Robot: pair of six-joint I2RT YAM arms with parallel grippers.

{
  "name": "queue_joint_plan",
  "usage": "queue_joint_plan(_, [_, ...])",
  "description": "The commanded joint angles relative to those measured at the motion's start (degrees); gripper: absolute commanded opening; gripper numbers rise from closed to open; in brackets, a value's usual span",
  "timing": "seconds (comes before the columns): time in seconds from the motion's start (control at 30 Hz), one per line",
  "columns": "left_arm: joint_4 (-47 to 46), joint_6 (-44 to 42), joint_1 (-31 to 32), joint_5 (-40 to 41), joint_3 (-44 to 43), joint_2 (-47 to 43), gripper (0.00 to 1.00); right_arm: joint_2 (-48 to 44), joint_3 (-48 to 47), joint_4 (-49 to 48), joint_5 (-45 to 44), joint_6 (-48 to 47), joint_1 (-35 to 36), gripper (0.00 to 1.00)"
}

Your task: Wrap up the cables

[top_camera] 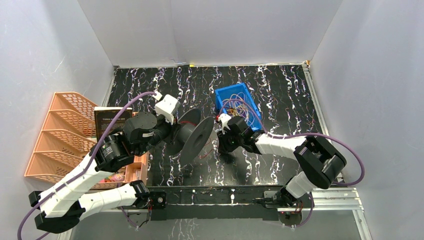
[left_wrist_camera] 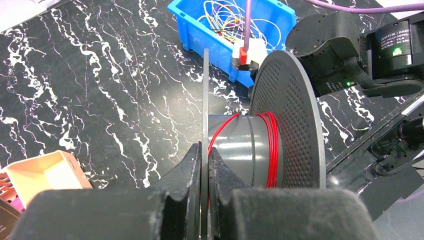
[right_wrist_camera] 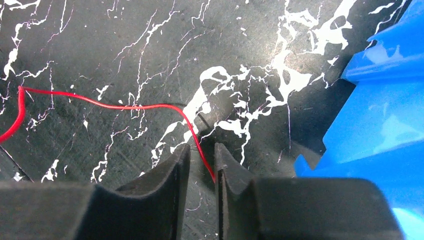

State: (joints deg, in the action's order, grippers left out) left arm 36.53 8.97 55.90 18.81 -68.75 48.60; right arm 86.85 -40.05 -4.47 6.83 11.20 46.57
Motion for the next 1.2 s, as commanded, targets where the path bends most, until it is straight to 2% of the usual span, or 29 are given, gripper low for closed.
queue_joint_plan(0.0, [-3.1, 0.4, 0.2, 0.8, -2.7, -1.0, 0.0, -0.5, -0.9, -0.9, 1.0, -1.2, -0.2, 0.29])
queue_joint_plan(0.17, [-3.2, 0.7, 0.2, 1.6, -3.0, -1.2, 0.0, -0.3, -0.2, -0.8, 1.3, -1.2, -0.2, 0.14])
queue_joint_plan(0.27, [-3.2, 1.3, 0.2, 2.0, -3.1, -1.2, 0.0, -0.4, 0.2, -0.8, 2.0, -1.0, -0.2, 0.0])
queue_joint_plan(0.5, [-4.5, 4.0, 0.2, 5.9, -3.5, -1.3, 0.0, -3.7, 2.2, -0.5, 3.2, 1.0, -0.1, 0.0])
queue_joint_plan(0.7, [-7.8, 7.3, 0.2, 18.0, -3.6, 0.8, 0.0, -8.7, 5.0, 0.1, 5.4, 3.8, 1.5, 0.0])
queue_joint_plan(0.87, [-10.5, 7.7, 0.2, 28.8, -5.1, 4.8, 0.0, -14.6, 6.3, 2.8, 3.0, 6.1, 7.9, 0.0])
queue_joint_plan(1.03, [-15.8, 2.9, 0.0, 38.2, -4.8, 9.8, 0.0, -23.0, 5.7, 6.1, -2.5, 7.0, 16.0, 0.0])
queue_joint_plan(1.17, [-19.5, -1.5, -0.4, 41.2, -3.0, 12.9, 0.0, -31.0, 4.8, 8.9, -5.5, 6.8, 19.4, 0.0])
